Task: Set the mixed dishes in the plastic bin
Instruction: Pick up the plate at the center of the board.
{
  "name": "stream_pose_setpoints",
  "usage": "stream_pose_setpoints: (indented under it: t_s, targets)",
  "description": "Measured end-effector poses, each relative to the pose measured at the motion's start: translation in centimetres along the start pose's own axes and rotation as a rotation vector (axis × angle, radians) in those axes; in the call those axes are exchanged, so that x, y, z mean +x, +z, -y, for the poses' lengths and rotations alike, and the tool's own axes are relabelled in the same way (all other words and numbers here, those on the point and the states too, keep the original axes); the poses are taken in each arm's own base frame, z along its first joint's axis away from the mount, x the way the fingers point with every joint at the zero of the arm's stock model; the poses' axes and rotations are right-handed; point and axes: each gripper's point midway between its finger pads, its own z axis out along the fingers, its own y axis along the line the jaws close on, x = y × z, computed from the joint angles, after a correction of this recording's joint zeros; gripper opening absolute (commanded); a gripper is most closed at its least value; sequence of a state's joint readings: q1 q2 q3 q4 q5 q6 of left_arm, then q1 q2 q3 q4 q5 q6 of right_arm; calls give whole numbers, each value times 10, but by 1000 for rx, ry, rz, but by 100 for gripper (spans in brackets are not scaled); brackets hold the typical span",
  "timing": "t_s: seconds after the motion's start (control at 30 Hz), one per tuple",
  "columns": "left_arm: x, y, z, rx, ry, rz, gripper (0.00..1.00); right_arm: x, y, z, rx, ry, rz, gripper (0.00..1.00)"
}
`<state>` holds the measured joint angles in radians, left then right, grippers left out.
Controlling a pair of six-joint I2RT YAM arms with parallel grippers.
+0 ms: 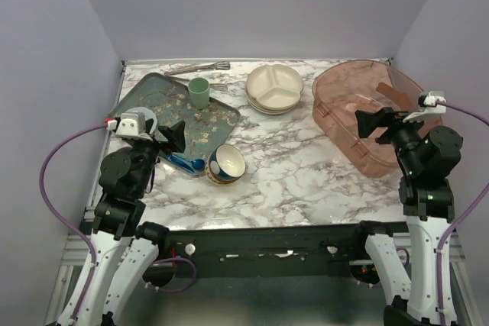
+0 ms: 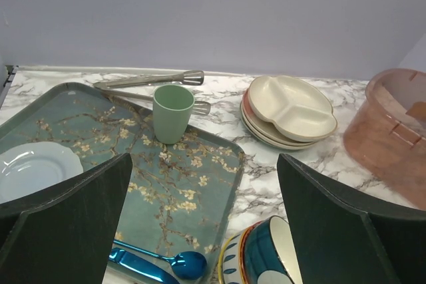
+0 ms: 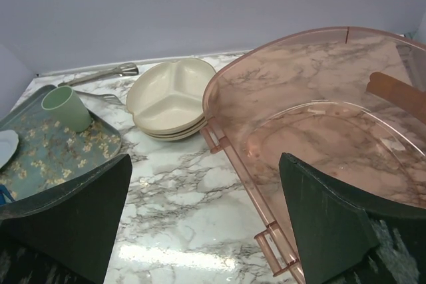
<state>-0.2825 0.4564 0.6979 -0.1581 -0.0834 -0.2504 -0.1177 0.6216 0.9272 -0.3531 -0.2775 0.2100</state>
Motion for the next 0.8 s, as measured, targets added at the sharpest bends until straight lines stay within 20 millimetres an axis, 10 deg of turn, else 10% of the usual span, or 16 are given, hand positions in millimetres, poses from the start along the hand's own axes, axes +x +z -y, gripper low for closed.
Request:
stream_pose_setpoints:
  t_s: [0.23,0.8]
  targets:
    - [0,-1,3,15,0,-1,99,8,5,-14,-96,-8,-39,100]
    - [2,2,2,40,-17,-14,99,43,16,-117,-862,-464,-177,100]
